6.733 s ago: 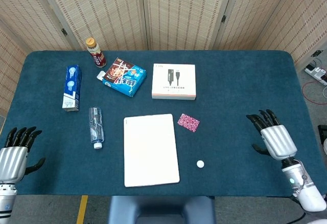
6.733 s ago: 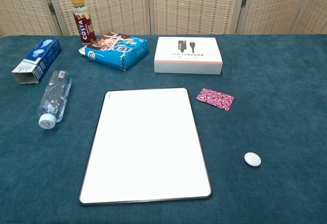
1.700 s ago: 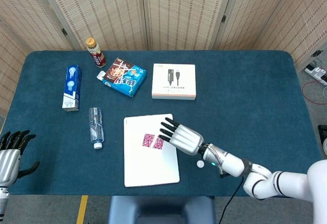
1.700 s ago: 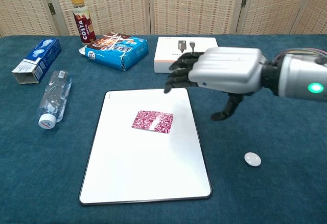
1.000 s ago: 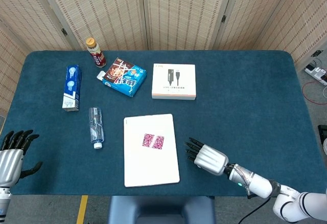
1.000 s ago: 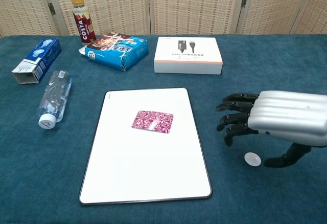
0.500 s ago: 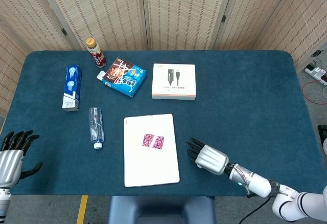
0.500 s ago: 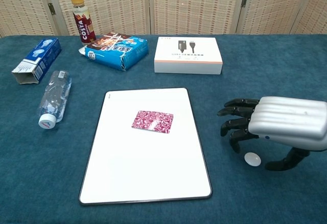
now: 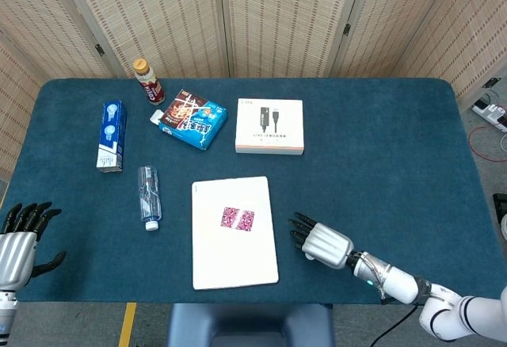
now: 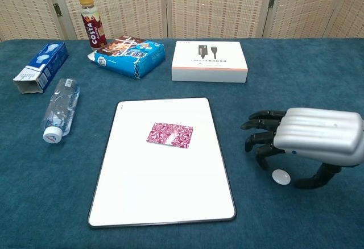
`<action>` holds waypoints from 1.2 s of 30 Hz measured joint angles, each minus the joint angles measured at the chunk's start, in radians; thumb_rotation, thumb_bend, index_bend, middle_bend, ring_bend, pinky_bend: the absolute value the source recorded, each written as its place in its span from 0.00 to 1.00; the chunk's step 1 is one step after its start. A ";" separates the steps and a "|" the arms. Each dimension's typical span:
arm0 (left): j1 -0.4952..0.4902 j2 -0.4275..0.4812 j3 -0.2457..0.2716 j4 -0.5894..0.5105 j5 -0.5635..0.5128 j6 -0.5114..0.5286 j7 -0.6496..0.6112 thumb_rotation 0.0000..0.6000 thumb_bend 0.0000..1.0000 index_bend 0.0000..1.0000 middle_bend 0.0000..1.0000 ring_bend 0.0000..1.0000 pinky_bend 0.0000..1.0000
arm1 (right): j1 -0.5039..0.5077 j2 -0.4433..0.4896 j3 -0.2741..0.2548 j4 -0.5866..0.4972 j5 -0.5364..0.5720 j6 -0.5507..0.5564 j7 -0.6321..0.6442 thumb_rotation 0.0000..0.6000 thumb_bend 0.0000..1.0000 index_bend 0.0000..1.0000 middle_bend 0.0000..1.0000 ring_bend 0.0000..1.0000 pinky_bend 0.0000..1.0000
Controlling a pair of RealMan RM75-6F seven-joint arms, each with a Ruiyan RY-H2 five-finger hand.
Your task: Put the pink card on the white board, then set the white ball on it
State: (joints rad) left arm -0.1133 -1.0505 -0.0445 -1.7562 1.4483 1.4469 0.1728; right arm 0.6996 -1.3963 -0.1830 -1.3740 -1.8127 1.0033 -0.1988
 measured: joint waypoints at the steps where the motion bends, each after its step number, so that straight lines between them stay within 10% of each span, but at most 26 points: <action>1: 0.000 0.000 0.000 0.000 0.000 0.000 0.001 1.00 0.26 0.23 0.16 0.13 0.00 | 0.001 0.000 0.001 -0.001 0.000 -0.002 -0.001 1.00 0.25 0.42 0.25 0.03 0.00; 36: 0.004 -0.002 0.004 0.024 0.007 0.002 -0.031 1.00 0.26 0.24 0.16 0.13 0.00 | 0.005 0.010 0.036 -0.043 0.014 -0.028 -0.045 1.00 0.38 0.51 0.27 0.04 0.00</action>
State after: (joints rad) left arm -0.1095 -1.0529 -0.0410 -1.7323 1.4551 1.4493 0.1418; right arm 0.7049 -1.3861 -0.1471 -1.4167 -1.7990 0.9750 -0.2437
